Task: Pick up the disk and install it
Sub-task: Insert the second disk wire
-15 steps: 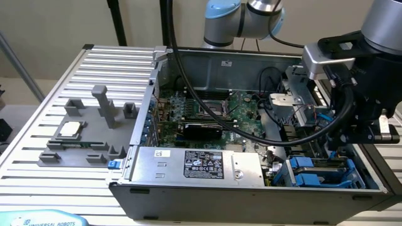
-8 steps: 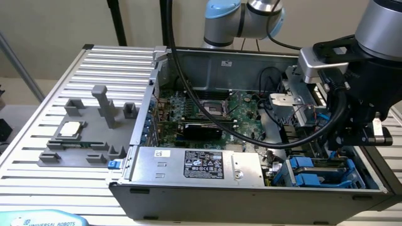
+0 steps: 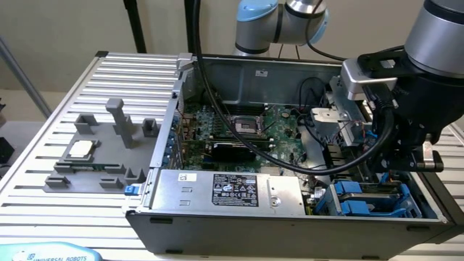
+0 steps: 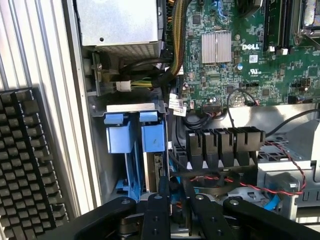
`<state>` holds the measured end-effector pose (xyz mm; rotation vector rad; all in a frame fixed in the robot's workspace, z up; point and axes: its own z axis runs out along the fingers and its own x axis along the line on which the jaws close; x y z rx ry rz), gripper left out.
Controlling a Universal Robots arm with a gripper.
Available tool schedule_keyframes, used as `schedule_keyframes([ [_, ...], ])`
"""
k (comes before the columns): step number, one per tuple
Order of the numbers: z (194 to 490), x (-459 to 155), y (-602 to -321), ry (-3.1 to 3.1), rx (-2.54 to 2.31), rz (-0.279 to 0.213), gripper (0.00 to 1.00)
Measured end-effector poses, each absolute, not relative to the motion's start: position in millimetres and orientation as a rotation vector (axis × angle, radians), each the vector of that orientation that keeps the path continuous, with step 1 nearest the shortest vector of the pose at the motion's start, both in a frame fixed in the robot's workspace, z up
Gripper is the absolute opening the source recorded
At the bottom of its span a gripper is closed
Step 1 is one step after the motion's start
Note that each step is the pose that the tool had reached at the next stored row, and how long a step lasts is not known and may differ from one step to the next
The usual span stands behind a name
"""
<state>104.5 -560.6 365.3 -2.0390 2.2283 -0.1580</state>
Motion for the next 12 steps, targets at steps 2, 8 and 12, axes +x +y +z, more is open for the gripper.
schedule_keyframes([
  [2, 364.4, 104.5, -560.1, 2.235, -2.045, -0.148, 0.16],
  [8, 358.3, 104.5, -560.1, 2.237, -2.047, -0.144, 0.16],
  [12, 351.6, 104.5, -561.1, 2.233, -2.043, -0.142, 0.16],
])
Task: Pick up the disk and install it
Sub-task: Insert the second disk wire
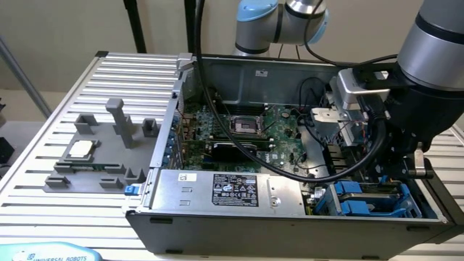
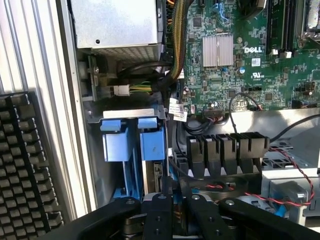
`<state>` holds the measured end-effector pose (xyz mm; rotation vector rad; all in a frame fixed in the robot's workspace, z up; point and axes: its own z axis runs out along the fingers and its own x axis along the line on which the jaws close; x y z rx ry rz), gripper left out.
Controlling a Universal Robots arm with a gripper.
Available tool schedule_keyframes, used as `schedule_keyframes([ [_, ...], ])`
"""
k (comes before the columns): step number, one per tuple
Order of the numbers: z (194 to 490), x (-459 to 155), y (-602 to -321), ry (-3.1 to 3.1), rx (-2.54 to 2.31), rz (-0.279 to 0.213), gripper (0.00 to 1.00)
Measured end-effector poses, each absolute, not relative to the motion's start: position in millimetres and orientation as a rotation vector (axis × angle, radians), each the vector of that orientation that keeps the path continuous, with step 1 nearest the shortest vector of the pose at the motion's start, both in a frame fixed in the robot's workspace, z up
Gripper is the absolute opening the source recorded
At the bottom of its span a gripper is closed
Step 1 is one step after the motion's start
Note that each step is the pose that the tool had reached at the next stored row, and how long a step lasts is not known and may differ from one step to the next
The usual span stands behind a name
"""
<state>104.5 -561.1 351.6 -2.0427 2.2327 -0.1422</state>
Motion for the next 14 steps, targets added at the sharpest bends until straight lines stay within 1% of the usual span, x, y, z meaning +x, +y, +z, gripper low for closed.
schedule_keyframes([
  [14, 348.6, 104.5, -569.2, 2.229, -2.038, -0.141, 0.16],
])
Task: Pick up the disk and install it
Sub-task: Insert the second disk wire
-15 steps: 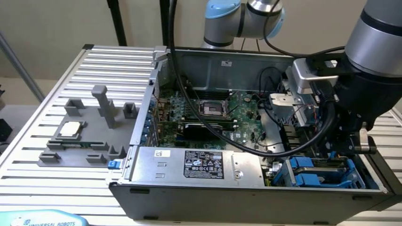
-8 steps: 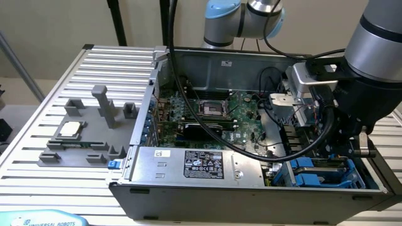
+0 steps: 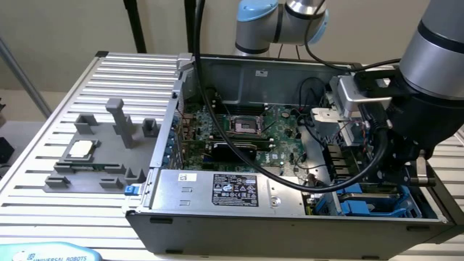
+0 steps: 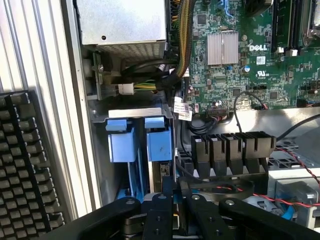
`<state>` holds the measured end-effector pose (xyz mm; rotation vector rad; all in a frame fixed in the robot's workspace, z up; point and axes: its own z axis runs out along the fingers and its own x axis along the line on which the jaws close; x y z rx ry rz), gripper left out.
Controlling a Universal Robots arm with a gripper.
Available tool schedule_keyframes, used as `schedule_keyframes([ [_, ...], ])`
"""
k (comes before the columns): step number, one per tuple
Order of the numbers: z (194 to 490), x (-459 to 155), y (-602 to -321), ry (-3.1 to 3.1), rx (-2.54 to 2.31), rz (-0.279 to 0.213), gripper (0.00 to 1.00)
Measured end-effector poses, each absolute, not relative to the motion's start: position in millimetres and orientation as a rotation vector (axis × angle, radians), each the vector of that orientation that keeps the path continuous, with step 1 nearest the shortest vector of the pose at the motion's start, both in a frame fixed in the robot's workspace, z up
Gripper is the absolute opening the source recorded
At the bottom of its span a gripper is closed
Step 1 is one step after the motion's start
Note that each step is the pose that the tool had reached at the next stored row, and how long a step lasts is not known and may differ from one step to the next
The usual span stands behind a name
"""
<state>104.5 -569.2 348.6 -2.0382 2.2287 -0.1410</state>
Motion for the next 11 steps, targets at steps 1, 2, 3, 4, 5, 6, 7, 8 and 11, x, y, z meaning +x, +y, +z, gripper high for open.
schedule_keyframes([
  [1, 348.2, 104.5, -569.5, 2.228, -2.038, -0.141, 0.16],
  [2, 347.8, 104.5, -569.9, 2.228, -2.038, -0.141, 0.16],
  [3, 347.4, 104.5, -570.2, 2.228, -2.038, -0.142, 0.16],
  [4, 346.9, 104.5, -570.5, 2.228, -2.038, -0.142, 0.16],
  [5, 346.4, 104.5, -570.9, 2.228, -2.037, -0.142, 0.16],
  [6, 345.8, 104.5, -571.2, 2.228, -2.037, -0.143, 0.16],
  [7, 345.3, 104.5, -571.5, 2.227, -2.037, -0.143, 0.16],
  [8, 344.7, 104.6, -571.7, 2.227, -2.037, -0.143, 0.16],
  [11, 343.3, 104.8, -571.9, 2.227, -2.037, -0.145, 0.16],
])
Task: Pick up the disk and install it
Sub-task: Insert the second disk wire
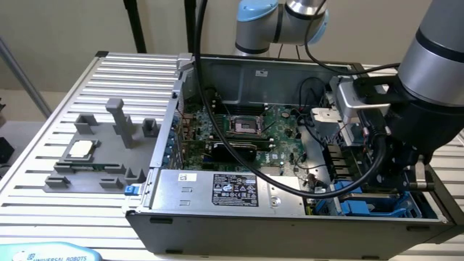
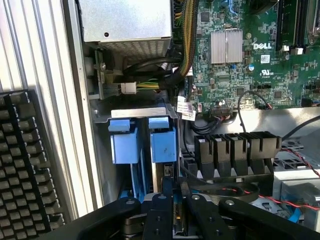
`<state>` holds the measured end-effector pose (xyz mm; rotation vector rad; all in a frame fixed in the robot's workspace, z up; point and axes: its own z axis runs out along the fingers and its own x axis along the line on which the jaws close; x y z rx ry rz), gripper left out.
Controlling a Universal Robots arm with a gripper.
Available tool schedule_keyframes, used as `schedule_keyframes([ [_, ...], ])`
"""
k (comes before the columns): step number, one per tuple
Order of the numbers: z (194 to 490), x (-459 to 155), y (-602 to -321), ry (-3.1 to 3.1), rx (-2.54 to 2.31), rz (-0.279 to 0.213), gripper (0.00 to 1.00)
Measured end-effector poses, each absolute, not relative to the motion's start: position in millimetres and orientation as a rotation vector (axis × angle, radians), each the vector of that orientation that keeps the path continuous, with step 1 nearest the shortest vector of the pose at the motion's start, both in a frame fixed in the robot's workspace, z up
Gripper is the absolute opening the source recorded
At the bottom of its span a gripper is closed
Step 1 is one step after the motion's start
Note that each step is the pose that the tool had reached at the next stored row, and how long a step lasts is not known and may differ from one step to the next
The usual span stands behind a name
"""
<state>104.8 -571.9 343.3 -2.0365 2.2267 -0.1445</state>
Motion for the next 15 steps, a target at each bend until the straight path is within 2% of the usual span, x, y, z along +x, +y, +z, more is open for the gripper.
schedule_keyframes([
  [15, 336.5, 108.2, -571.9, 2.226, -2.036, -0.145, 0.16],
])
